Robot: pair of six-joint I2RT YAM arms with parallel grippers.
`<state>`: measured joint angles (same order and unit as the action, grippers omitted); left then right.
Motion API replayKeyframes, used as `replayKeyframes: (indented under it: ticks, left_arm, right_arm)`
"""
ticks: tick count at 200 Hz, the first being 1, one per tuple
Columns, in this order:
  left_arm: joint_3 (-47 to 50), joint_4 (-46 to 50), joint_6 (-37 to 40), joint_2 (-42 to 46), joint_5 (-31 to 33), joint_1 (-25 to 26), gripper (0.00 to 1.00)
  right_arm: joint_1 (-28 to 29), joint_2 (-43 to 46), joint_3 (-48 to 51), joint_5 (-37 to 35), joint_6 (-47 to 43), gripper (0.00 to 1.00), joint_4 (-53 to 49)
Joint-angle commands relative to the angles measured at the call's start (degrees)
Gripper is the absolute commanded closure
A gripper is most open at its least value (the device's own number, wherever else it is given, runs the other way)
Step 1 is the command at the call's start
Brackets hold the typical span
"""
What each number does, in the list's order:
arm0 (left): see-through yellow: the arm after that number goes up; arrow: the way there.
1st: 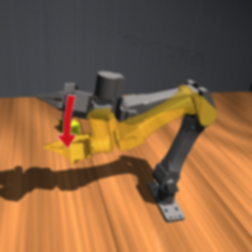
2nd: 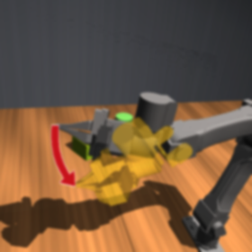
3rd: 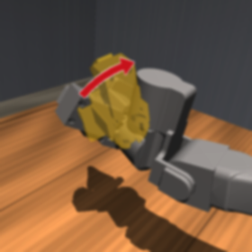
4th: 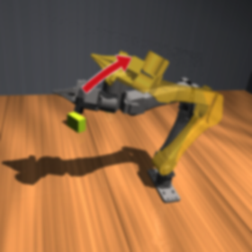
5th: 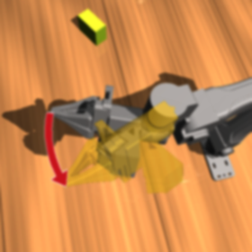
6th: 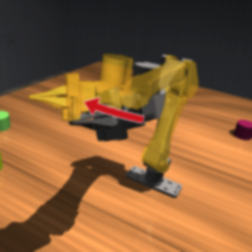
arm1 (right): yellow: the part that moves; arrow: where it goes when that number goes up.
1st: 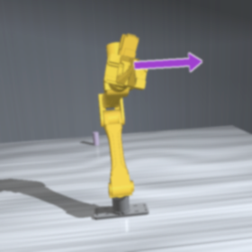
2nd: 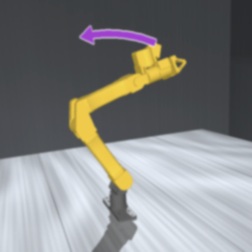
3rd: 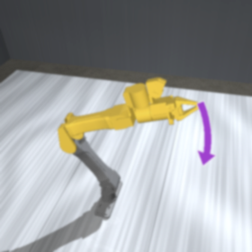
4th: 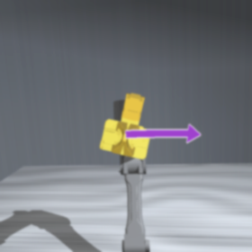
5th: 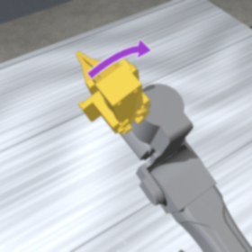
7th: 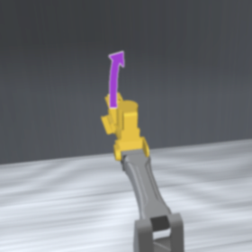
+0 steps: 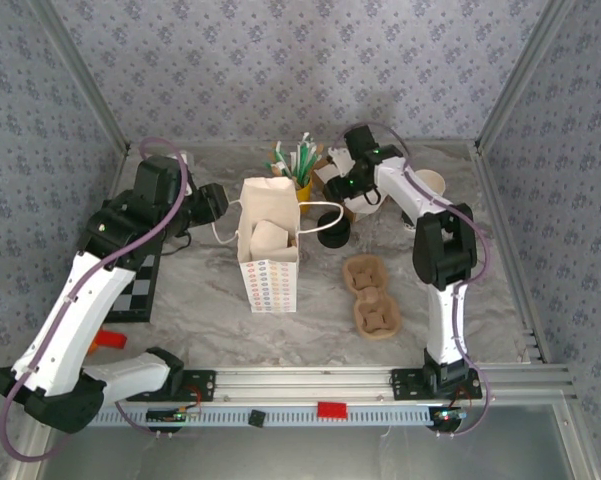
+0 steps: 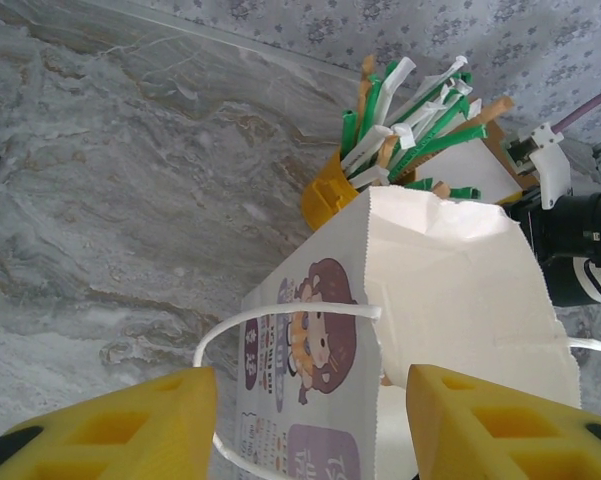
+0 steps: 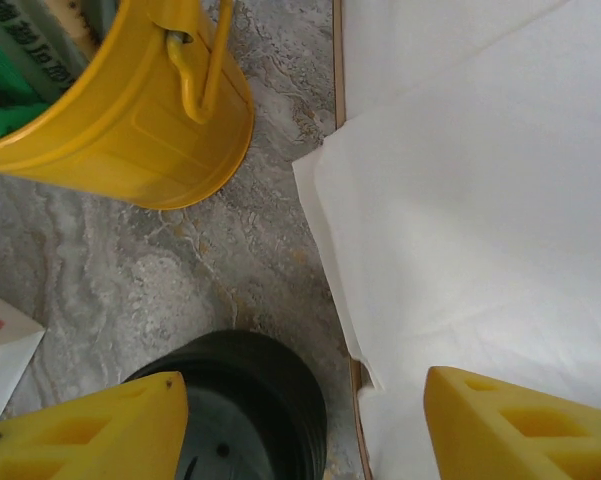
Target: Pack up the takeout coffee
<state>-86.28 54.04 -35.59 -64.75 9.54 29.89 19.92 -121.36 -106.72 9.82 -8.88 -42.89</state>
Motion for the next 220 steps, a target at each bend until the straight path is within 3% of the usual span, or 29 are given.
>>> replayKeyframes:
  ticks: [1, 49, 137, 186, 220]
  left_arm:
    - [0.8, 1.0, 1.1, 0.6, 0.5, -0.8, 0.46]
    - [0.9, 1.3, 1.2, 0.6, 0.2, -2.0, 0.46]
    - [0.9, 0.8, 1.1, -0.4, -0.8, -2.5, 0.45]
    - [0.6, 1.2, 1.2, -1.0, -1.5, -2.5, 0.45]
    - [0.6, 1.5, 1.3, -0.6, -1.3, -2.5, 0.45]
  right_arm:
    - [-0.1, -3.1, -3.8, -0.3, -2.2, 0.38, -0.1]
    - [0.4, -7.6, -8.4, -1.5, -2.6, 0.45, -1.5]
    - [0.5, -9.0, -9.6, -2.5, -2.1, 0.71, 0.4]
    - [0.8, -10.8, -11.7, -1.0, -2.4, 0.67, -0.3]
    - [-0.1, -11.6, -11.6, 1.2, -1.0, 0.71, 0.5]
